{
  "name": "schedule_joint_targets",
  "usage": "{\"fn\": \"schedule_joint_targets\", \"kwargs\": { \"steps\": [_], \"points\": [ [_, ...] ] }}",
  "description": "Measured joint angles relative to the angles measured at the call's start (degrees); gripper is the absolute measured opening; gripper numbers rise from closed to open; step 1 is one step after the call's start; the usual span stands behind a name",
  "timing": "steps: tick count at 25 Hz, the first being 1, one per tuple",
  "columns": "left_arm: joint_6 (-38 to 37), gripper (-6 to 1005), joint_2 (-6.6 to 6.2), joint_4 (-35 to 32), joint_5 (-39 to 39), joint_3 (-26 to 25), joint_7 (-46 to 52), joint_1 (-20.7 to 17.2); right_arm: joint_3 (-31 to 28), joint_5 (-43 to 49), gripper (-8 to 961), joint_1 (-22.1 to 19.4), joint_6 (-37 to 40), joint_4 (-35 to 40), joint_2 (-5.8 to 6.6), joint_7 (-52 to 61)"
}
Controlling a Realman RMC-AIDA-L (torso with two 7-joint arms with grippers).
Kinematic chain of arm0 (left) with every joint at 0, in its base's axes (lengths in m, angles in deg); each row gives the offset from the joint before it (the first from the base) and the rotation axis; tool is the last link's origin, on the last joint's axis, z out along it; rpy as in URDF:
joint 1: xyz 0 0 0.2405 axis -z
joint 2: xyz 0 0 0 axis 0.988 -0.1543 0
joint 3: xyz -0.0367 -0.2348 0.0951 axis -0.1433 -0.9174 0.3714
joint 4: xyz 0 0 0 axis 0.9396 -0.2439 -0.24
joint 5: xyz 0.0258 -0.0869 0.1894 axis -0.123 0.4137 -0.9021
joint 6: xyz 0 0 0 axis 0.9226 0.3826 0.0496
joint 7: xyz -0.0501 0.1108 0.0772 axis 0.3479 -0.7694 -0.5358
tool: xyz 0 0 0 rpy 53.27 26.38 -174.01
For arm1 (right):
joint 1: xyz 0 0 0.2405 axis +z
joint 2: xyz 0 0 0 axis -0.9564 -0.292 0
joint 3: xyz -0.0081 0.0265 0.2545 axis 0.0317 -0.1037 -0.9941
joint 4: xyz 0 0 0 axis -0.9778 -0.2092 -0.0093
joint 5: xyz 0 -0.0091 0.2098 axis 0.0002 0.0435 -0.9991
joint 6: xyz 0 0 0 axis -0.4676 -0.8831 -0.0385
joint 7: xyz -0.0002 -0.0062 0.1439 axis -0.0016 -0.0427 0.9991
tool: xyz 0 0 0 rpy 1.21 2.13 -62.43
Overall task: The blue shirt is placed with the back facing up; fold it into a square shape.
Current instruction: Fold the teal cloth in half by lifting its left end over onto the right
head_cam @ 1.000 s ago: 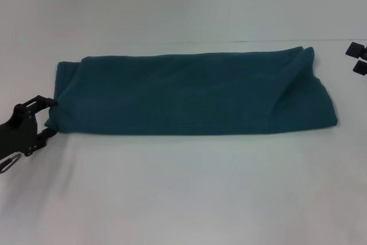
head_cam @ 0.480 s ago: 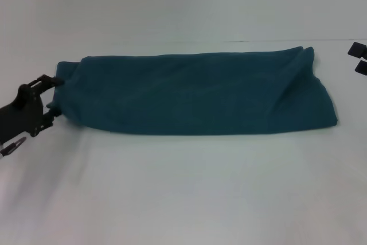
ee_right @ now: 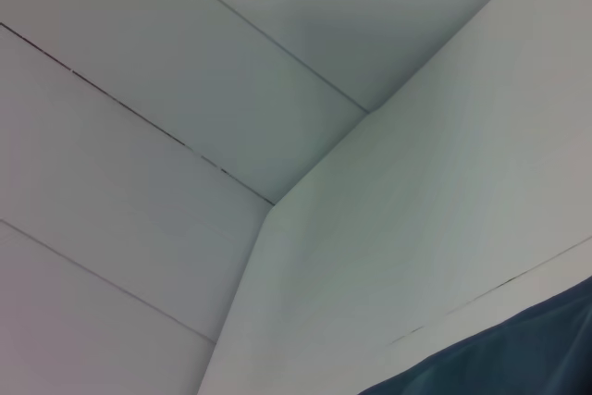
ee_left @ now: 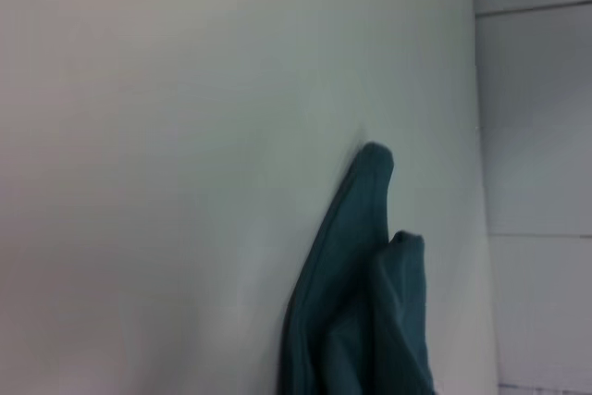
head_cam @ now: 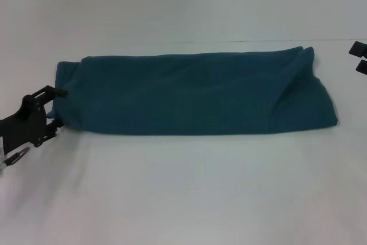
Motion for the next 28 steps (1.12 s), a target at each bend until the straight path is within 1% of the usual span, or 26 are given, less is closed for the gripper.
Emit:
{"fn": "schedule_joint_targets", "kwargs": {
  "steps": [9, 12, 14, 15, 21, 28],
  "points": [
    [1.3, 783, -0.12, 1.3, 0.3, 1.6, -0.1, 1.0, 0.0, 0.1, 836, -0.1, 0.4, 0.0, 0.03, 0.0],
    [-1.2, 783, -0.02, -0.3, 1.5, 1.0, -1.6, 0.9, 0.0, 0.1, 836, -0.2, 0.4, 0.0, 0.03, 0.0],
    [-3.7, 783, 0.18, -2.5, 2.8, 0.8, -2.2, 0.0, 0.0, 0.0, 836, -0.3, 0.5, 0.0, 0.04, 0.0],
    [-3.7, 783, 0.18, -2.5, 2.8, 0.8, -2.2, 0.0, 0.0, -0.1, 836, -0.4, 0.6, 0.0, 0.03, 0.0],
    [0.3, 783, 0.19, -0.3, 0.4, 1.3, -1.1, -0.3, 0.0, -0.1, 836, -0.8, 0.6, 0.0, -0.02, -0.2],
    [0.8, 784, 0.36, 0.8, -1.3, 2.1, -0.1, 0.5, 0.0, -0.2, 836, -1.0, 0.6, 0.0, 0.06, -0.1]
  ]
}}
